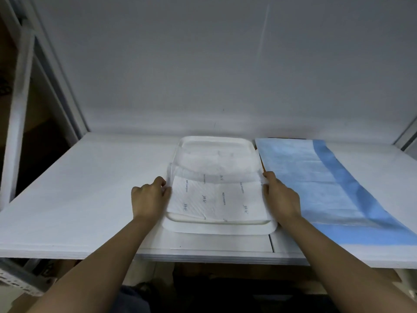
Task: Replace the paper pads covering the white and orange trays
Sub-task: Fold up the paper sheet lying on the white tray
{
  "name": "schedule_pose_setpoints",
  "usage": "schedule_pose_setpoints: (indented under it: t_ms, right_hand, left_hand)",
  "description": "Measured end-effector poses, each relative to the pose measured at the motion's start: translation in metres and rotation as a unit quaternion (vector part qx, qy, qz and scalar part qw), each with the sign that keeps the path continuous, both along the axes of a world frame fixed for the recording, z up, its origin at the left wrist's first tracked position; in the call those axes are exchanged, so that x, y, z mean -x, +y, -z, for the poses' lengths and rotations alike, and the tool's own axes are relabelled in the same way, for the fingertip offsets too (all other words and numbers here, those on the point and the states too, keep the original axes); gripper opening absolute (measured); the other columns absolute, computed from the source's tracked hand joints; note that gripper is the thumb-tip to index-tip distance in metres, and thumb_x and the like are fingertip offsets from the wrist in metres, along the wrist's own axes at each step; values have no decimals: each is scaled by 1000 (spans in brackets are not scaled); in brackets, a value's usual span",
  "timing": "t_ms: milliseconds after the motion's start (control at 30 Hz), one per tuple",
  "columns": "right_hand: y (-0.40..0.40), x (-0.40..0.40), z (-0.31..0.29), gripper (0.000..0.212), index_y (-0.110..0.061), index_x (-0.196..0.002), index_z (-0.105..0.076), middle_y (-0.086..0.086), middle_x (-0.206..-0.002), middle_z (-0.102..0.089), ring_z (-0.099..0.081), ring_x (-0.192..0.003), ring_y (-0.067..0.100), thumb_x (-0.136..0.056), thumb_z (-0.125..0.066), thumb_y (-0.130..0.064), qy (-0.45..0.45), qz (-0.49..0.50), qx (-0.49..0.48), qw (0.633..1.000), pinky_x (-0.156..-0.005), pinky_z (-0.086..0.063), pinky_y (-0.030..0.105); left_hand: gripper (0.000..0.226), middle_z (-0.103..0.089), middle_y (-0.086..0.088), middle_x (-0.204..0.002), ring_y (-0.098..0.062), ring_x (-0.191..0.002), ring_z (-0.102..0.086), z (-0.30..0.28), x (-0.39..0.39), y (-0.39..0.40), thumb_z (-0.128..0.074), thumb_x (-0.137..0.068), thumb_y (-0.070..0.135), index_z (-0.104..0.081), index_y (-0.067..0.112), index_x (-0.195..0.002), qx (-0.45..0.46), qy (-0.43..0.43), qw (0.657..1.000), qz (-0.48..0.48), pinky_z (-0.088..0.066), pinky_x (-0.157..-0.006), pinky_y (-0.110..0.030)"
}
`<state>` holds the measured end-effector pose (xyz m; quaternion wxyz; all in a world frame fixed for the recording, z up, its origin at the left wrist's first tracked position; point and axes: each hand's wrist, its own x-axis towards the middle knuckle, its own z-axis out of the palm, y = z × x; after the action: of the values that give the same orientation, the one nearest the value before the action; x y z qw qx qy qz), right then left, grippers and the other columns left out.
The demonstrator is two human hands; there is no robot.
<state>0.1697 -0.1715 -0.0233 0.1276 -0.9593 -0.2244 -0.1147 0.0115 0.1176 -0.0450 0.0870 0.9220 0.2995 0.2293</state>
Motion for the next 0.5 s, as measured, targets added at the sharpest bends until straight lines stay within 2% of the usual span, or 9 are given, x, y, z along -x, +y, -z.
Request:
schedule_pose_setpoints:
  t_ms: [67,133,167,233,300,333,400,433,500]
  right_hand:
    - [2,1,4,34,-14,-133,-44,8,-95,-61,-55,-64,27,-100,-38,-18,-26,-1,26,999,-53,-33,29]
    - [3,0,9,36,-8,-124,-54,12,-93,-61,-58,-62,30,-89,-59,-15,-75,-7,32,997,-47,-34,29]
    - [4,0,12,43,-6,-120,-57,13,-93,-61,-59,-65,30,-80,-69,-14,-103,-4,37,994,-47,-38,30]
    - [14,2,14,55,-7,-122,-57,12,-108,-63,-62,-85,32,-71,-73,-18,-137,-18,30,990,-62,-48,37]
    - [30,13,12,52,-9,-128,-55,9,-126,-60,-59,-111,31,-81,-61,-31,-123,-91,29,988,-82,-49,41]
    - [39,19,13,55,-10,-131,-53,9,-133,-57,-53,-124,29,-87,-46,-41,-87,-141,48,985,-93,-45,43]
    - [56,30,16,83,-16,-146,-34,2,-154,-30,-21,-145,22,-84,-11,-66,34,-226,108,967,-115,-20,42]
    - [61,34,19,90,-21,-151,-20,-3,-159,-13,-5,-148,17,-80,-4,-74,103,-240,132,956,-118,-5,38]
    - [64,35,25,76,-28,-152,-6,-9,-160,4,11,-147,12,-89,-16,-69,177,-242,146,943,-117,7,36]
  left_hand:
    - [23,-60,-5,-51,-31,-56,-58,4,0,1,-45,-81,30,-57,11,-76,-40,10,999,-2,-27,-61,-32]
    - [22,-65,-10,-69,-33,-69,-60,4,0,-3,-61,-80,27,-63,9,-92,-73,35,997,-6,-32,-65,-35]
    - [36,-66,-14,-84,-34,-78,-60,4,0,-7,-70,-76,26,-62,7,-105,-83,46,995,-15,-37,-68,-38]
    - [65,-58,-19,-116,-38,-105,-55,-1,-1,-16,-72,-74,33,-52,5,-128,-88,55,995,-1,-42,-84,-48]
    - [74,-36,-17,-147,-34,-136,-33,-5,-6,-29,-52,-85,49,-33,10,-145,-94,94,989,67,-26,-110,-52]
    - [75,-19,-12,-157,-30,-145,-16,-4,-11,-36,-32,-89,57,-20,15,-150,-94,137,979,115,-11,-117,-48]
    - [83,6,-2,-160,-22,-148,7,-2,-22,-51,2,-80,64,-1,24,-152,-57,212,955,199,7,-116,-40]
    - [81,11,0,-160,-20,-147,12,1,-27,-58,4,-80,65,3,27,-152,-23,246,945,217,9,-117,-39]
    - [68,15,2,-159,-18,-146,14,10,-34,-66,-11,-93,62,5,30,-152,39,293,928,228,6,-118,-38]
